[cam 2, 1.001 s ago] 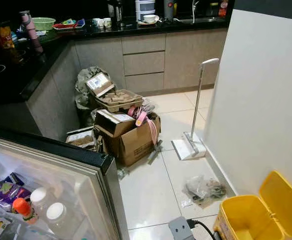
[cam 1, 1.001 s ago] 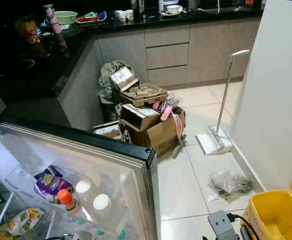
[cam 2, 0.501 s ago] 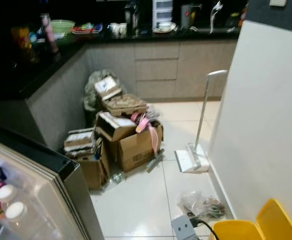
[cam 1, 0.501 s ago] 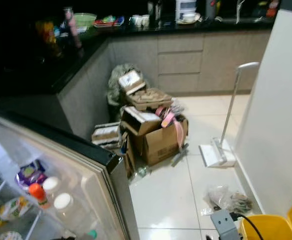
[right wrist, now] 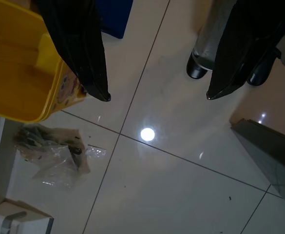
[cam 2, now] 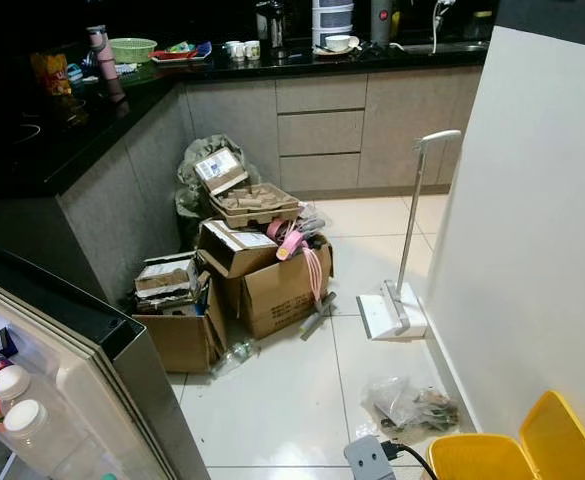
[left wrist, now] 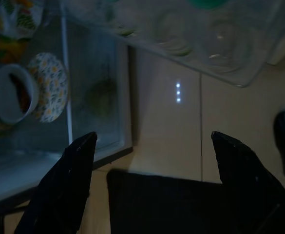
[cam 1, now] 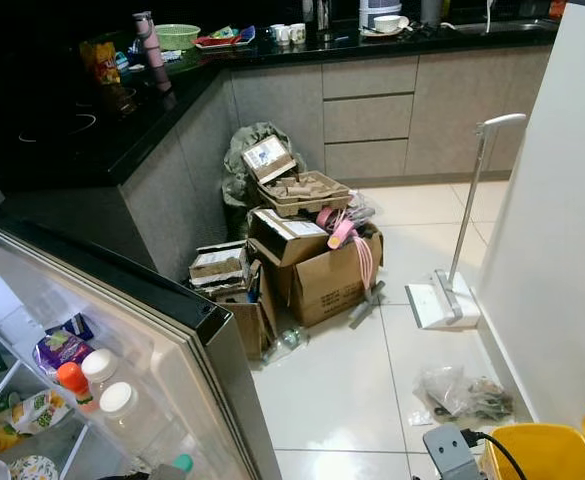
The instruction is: Restocking fridge
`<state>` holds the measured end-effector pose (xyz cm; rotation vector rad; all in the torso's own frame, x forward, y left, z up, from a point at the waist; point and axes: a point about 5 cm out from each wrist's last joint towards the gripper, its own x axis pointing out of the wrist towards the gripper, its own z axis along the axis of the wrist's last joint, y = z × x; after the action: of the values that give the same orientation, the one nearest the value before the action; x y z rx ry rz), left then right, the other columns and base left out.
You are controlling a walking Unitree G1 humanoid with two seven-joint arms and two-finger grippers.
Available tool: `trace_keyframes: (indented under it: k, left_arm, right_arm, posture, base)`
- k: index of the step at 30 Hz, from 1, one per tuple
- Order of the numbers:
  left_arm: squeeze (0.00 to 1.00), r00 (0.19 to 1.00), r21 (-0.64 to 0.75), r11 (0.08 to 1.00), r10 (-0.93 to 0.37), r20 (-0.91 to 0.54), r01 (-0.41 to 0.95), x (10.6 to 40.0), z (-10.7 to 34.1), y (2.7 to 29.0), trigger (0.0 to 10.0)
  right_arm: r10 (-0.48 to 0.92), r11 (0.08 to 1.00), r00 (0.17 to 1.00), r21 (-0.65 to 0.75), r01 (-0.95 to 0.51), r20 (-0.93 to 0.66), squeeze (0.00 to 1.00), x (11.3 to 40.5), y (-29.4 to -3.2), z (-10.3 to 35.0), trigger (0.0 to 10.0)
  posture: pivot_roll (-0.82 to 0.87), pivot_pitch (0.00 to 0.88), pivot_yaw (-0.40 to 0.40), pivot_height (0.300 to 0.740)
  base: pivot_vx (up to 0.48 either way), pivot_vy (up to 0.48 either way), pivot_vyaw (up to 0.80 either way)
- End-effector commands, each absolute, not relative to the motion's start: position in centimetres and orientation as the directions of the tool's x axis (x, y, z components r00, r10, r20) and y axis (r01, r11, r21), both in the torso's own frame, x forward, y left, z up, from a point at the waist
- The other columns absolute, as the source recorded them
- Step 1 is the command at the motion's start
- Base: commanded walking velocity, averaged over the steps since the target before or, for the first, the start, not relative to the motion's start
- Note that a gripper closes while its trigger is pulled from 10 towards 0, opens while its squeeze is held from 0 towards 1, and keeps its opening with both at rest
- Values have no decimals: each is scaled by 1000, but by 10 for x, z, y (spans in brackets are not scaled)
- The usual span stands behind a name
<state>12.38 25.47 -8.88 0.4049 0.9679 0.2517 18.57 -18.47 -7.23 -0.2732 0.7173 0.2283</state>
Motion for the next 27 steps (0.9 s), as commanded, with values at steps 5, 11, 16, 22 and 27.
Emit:
trace_keyframes:
  k: [5,11,16,22,27]
  left_arm:
    - [0,541,473,852,512,-667,-224,132,-77,279,10000]
    - [0,488,478,803,596,-638,-356,134,-70,293,10000]
    - [0,486,501,813,581,-653,-298,132,-73,289,10000]
    - [0,476,551,833,502,-723,-41,124,-82,279,10000]
    - [0,423,599,796,514,-746,89,115,-82,290,10000]
  right_arm:
    - [118,944,718,-146,-295,-686,0,181,-182,-75,10000]
    - [121,945,716,-142,-296,-688,0,179,-182,-76,10000]
    - [124,944,712,-139,-299,-691,0,178,-181,-77,10000]
    - [127,943,705,-134,-303,-697,0,176,-182,-78,10000]
    - [134,941,689,-126,-314,-712,0,172,-182,-80,10000]
  posture:
    - [-129,0,44,740]
    - [-128,0,46,740]
    - [-123,2,42,740]
    - [-119,6,40,740]
    - [-114,11,38,740]
  base:
    - [0,0,0]
    - [0,0,0]
    - [0,0,0]
    - [0,0,0]
    - [0,0,0]
